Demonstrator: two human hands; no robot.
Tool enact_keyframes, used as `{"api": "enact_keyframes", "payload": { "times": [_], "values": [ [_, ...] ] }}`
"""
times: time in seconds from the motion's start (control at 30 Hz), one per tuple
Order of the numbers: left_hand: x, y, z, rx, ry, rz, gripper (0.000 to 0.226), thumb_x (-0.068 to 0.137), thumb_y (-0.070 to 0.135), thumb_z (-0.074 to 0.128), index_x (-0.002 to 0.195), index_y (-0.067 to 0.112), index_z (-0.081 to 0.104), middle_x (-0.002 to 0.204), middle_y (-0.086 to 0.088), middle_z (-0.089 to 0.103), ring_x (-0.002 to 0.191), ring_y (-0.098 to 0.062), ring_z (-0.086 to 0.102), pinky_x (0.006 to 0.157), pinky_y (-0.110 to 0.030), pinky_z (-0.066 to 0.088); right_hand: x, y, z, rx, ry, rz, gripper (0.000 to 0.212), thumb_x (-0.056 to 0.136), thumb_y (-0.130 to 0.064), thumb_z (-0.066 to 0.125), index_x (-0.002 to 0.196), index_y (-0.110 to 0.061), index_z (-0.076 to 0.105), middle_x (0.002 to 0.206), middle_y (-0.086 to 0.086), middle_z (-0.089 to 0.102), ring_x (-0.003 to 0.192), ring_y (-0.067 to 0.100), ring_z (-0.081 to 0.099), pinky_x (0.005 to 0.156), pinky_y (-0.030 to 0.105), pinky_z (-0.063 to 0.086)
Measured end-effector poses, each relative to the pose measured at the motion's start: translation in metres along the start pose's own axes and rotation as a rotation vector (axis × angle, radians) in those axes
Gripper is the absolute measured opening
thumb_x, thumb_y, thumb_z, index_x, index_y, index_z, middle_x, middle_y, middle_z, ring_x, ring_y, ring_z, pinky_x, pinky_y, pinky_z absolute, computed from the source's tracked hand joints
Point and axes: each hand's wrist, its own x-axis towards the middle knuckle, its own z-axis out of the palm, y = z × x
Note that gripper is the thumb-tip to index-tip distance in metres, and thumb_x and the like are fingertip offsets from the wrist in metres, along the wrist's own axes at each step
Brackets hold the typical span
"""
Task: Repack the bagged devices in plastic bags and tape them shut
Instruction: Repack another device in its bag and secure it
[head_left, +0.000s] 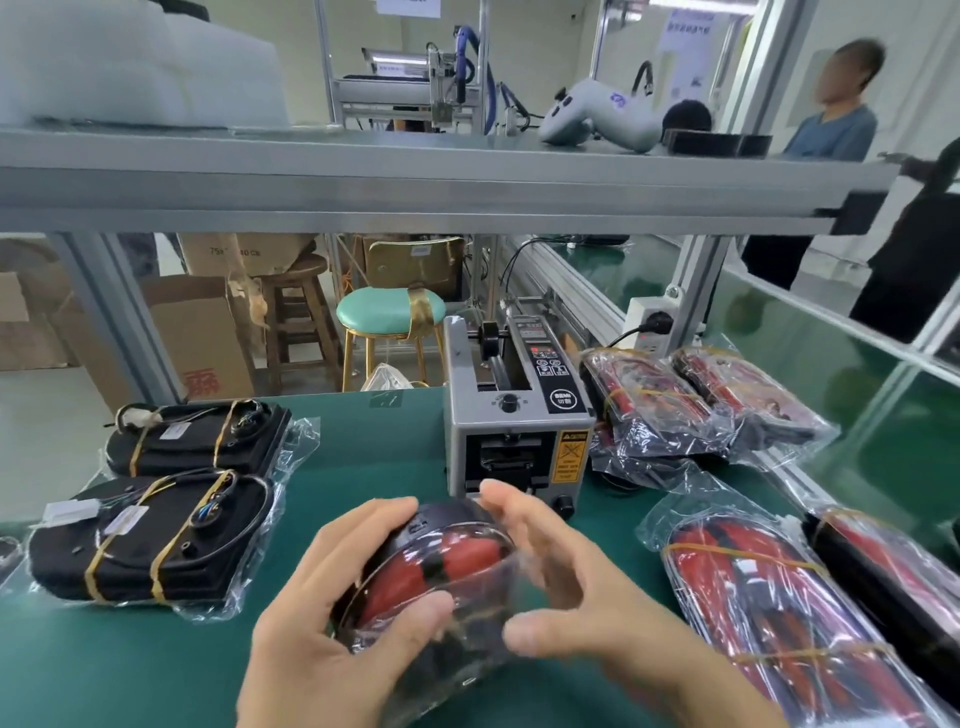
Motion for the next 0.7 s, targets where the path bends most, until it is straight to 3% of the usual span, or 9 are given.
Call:
{"api": "enact_keyframes", "payload": {
  "times": [0.07, 0.1, 0.13, 0.2, 0.3, 0.4, 0.7],
  "values": [
    [0.001, -0.005, -0.010, 0.042, 0.057, -0.025, 0.061, 0.049, 0.035, 0.091, 0.104, 0.044, 0.067, 0.101, 0.020, 0.068, 0.089, 0.002, 0.064, 0.076, 0.002, 0.042, 0.004, 0.004, -0.009, -0.069, 0.317, 0.107, 0.062, 0.070, -0.034, 0.074, 0.129, -0.035, 0.055, 0.113, -0.021, 0.066, 0.106, -0.006, 0.059, 0.089, 0.014, 0.045],
    [0.001, -0.007, -0.013, 0.061, 0.075, -0.044, 0.063, 0.046, 0.032, 0.093, 0.103, 0.045, 0.067, 0.098, 0.020, 0.069, 0.085, 0.003, 0.065, 0.075, 0.003, 0.041, 0.009, 0.008, -0.013, -0.074, 0.530, 0.155, 0.043, 0.075, -0.036, 0.073, 0.118, -0.033, 0.065, 0.091, -0.018, 0.070, 0.084, -0.002, 0.063, 0.076, 0.011, 0.046],
    [0.001, -0.008, -0.015, 0.067, 0.090, -0.064, 0.063, 0.045, 0.030, 0.090, 0.101, 0.046, 0.067, 0.096, 0.019, 0.070, 0.081, 0.003, 0.066, 0.073, 0.004, 0.042, 0.015, 0.012, -0.016, -0.047, 0.718, 0.179, 0.025, 0.081, -0.033, 0.072, 0.106, -0.029, 0.071, 0.071, -0.013, 0.064, 0.066, 0.006, 0.058, 0.066, 0.013, 0.045],
    [0.001, -0.009, -0.014, 0.041, 0.121, -0.104, 0.059, 0.044, 0.030, 0.082, 0.097, 0.048, 0.066, 0.096, 0.015, 0.071, 0.075, 0.001, 0.067, 0.072, 0.002, 0.044, 0.029, 0.015, -0.019, 0.024, 0.915, 0.188, 0.010, 0.087, -0.025, 0.068, 0.093, -0.023, 0.075, 0.054, -0.013, 0.052, 0.054, 0.007, 0.044, 0.060, 0.019, 0.040],
    [0.000, -0.009, -0.011, 0.004, 0.133, -0.131, 0.057, 0.041, 0.039, 0.083, 0.095, 0.048, 0.067, 0.098, 0.007, 0.071, 0.073, -0.002, 0.068, 0.072, -0.002, 0.047, 0.049, 0.009, -0.017, 0.110, 1.000, 0.159, 0.005, 0.086, -0.018, 0.069, 0.085, -0.020, 0.074, 0.047, -0.019, 0.049, 0.055, 0.003, 0.042, 0.057, 0.019, 0.035],
    [0.000, -0.009, -0.012, -0.030, 0.135, -0.124, 0.058, 0.041, 0.053, 0.075, 0.097, 0.045, 0.067, 0.098, 0.006, 0.071, 0.074, -0.002, 0.068, 0.073, -0.003, 0.048, 0.064, 0.005, -0.013, 0.135, 1.041, 0.162, 0.002, 0.085, -0.014, 0.071, 0.086, -0.015, 0.072, 0.054, -0.015, 0.049, 0.053, 0.003, 0.040, 0.054, 0.017, 0.032],
    [-0.001, -0.011, -0.010, -0.100, 0.131, -0.112, 0.057, 0.040, 0.050, 0.078, 0.095, 0.044, 0.068, 0.095, -0.003, 0.072, 0.073, -0.009, 0.070, 0.068, -0.008, 0.051, 0.081, 0.001, -0.007, 0.175, 1.172, 0.223, 0.009, 0.081, -0.014, 0.076, 0.078, -0.016, 0.068, 0.074, 0.001, 0.063, 0.051, 0.007, 0.036, 0.054, 0.020, 0.032]
  ]
}}
